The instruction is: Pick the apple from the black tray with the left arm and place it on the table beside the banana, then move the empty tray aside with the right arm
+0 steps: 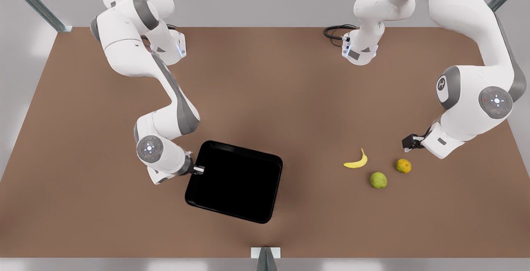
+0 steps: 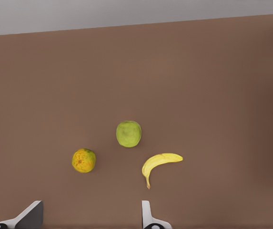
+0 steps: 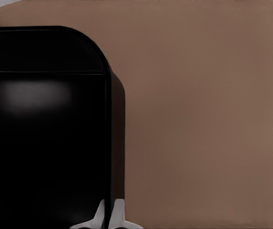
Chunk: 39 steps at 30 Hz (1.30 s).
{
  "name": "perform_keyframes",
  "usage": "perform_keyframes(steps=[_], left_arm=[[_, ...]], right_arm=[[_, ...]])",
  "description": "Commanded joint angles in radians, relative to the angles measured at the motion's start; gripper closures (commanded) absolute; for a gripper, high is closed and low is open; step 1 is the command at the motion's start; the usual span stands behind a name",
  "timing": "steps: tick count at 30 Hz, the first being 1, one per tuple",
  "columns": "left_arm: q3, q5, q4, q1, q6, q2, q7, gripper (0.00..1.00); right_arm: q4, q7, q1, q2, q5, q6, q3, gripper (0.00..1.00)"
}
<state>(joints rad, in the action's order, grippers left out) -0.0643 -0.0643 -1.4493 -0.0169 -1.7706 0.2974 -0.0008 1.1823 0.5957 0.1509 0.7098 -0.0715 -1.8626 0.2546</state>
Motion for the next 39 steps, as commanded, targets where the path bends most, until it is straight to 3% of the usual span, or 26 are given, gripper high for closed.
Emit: perform_keyframes(steps=[1, 13, 23, 24, 26, 27, 28, 30, 35, 39], left_arm=[[0.0, -0.002, 0.001, 0.0, 0.0, -0.001, -0.001, 0.0], [-0.003, -0.054, 0.035, 0.011, 0.0, 0.022, 0.012, 0.0], [-0.003, -0.055, 0.037, 0.008, 0.0, 0.025, 0.015, 0.0], [-0.002, -0.055, 0.037, 0.008, 0.0, 0.025, 0.015, 0.0], [-0.003, -0.055, 0.037, 0.008, 0.0, 0.025, 0.015, 0.0], [-0.002, -0.055, 0.037, 0.008, 0.0, 0.025, 0.015, 0.0], [-0.002, -0.055, 0.037, 0.008, 0.0, 0.025, 0.015, 0.0], [-0.003, -0.055, 0.037, 0.008, 0.0, 0.025, 0.015, 0.0], [0.0, -0.055, 0.037, 0.005, 0.0, 0.025, 0.019, 0.0], [0.001, -0.055, 0.037, 0.005, 0.0, 0.025, 0.019, 0.0]], right_arm=[[-0.001, -0.307, -0.011, -0.015, -0.005, 0.114, -0.02, 0.86], [-0.015, -0.941, -0.025, -0.049, 0.036, 0.152, -0.351, 0.86], [-0.012, -0.976, -0.033, 0.074, 0.038, -0.013, -0.376, 0.83], [-0.012, -0.978, -0.033, 0.074, 0.038, -0.013, -0.376, 0.78], [-0.012, -0.981, -0.03, 0.074, 0.035, -0.027, -0.376, 0.45], [-0.01, -0.979, -0.028, 0.074, 0.036, -0.053, -0.376, 0.13], [-0.012, -0.975, -0.027, 0.074, 0.036, -0.053, -0.376, 0.0], [-0.012, -0.978, -0.024, 0.054, 0.036, -0.046, -0.379, 0.0], [-0.012, -0.959, 0.019, -0.227, 0.042, 0.072, -0.316, 0.0], [-0.012, -0.958, 0.019, -0.233, 0.042, 0.083, -0.314, 0.0]])
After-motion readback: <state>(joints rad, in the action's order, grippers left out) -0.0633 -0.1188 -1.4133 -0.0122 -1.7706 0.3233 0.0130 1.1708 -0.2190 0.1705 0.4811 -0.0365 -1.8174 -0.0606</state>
